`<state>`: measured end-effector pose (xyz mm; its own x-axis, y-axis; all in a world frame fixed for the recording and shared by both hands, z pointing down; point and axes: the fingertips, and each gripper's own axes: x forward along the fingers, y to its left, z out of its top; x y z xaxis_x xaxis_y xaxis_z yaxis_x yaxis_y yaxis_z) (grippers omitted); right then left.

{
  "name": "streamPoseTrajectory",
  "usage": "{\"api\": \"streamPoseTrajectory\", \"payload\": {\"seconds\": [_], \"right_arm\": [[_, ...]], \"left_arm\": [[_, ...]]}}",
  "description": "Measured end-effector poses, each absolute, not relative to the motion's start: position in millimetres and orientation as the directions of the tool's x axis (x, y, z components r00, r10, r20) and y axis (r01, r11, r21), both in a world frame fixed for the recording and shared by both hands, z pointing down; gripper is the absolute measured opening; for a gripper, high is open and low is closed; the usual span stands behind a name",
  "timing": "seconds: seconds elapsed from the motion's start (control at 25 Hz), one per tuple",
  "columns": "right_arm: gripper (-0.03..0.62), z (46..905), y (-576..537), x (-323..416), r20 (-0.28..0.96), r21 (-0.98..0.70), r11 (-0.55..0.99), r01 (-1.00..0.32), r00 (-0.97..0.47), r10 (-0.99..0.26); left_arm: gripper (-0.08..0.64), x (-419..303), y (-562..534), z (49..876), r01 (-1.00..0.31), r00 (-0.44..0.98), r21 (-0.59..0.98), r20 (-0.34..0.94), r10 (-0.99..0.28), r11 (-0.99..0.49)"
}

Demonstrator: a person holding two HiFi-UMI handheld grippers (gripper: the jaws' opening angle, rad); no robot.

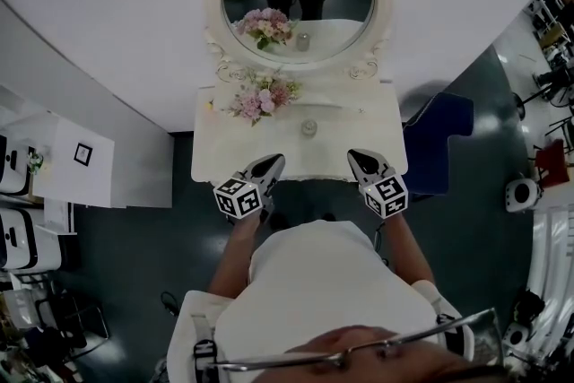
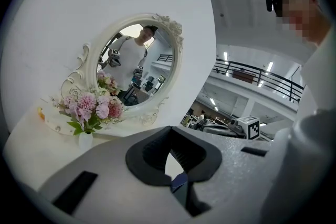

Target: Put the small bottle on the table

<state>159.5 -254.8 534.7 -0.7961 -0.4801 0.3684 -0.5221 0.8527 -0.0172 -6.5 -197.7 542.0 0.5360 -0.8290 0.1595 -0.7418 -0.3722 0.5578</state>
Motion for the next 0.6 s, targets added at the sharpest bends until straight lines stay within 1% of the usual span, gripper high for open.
{"api": "streamPoseTrajectory", "payload": {"seconds": [0.36,0.6], "right_arm": [[0.006,532.9,-259.1,156.3,0.366,-0.018,0.853,-0.522,-0.797,-0.480],[0.006,532.5,-263.3,158.6,0.364,-0.021,0.845,-0.535,-0.791,-0.492]], "left_arm": [[0.003,-7.7,-199.4,541.2,-0.741,0.540,0.554,0.156,-0.827,-0.379],[0.003,-9.7,-201.7,541.1,-0.728,0.534,0.581,0.147,-0.832,-0.364]]}}
